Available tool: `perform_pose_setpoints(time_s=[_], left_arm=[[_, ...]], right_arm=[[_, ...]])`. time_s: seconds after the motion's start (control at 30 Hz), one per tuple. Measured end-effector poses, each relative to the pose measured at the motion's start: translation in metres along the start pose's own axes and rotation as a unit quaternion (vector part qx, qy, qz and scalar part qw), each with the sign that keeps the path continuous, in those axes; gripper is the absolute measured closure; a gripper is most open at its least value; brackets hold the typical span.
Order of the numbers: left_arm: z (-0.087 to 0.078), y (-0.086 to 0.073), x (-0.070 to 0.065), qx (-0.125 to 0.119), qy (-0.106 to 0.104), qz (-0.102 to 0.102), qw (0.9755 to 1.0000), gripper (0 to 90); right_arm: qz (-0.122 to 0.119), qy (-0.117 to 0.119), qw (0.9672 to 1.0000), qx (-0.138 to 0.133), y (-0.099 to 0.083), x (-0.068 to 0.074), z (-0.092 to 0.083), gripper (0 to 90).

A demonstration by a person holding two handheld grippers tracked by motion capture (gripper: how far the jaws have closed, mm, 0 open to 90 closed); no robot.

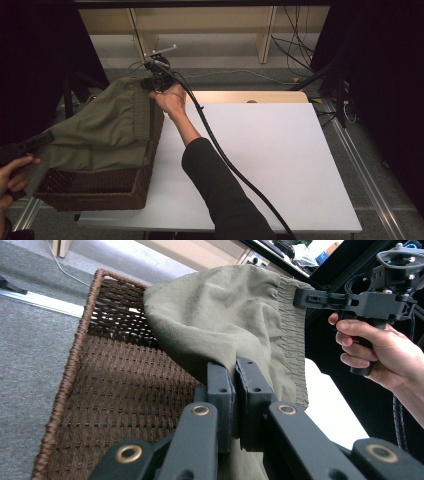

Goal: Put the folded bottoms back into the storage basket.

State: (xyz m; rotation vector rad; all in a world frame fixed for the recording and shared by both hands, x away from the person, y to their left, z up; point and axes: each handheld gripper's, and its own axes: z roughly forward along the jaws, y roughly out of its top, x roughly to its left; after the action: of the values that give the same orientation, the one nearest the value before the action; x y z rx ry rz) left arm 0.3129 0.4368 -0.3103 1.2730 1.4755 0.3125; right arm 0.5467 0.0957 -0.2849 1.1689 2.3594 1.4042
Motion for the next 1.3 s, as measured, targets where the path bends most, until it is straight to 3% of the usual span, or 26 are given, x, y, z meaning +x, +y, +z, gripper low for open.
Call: perform_pose_setpoints(time_s=[0.67,1.3], left_arm=[[-0.011,0.001,0.014,-0.005,0.005,-0.012,0.9999,85.5],[-0.013,0.001,0.016,0.007,0.015,-0.009,0.9998,85.3]], right_arm=[[0.004,0.008,1.0,-0.001,-0.003,0.012,0.013,80.1],[0.001,0.008,0.9999,0.006,-0.011,0.019,0.024,80.0]])
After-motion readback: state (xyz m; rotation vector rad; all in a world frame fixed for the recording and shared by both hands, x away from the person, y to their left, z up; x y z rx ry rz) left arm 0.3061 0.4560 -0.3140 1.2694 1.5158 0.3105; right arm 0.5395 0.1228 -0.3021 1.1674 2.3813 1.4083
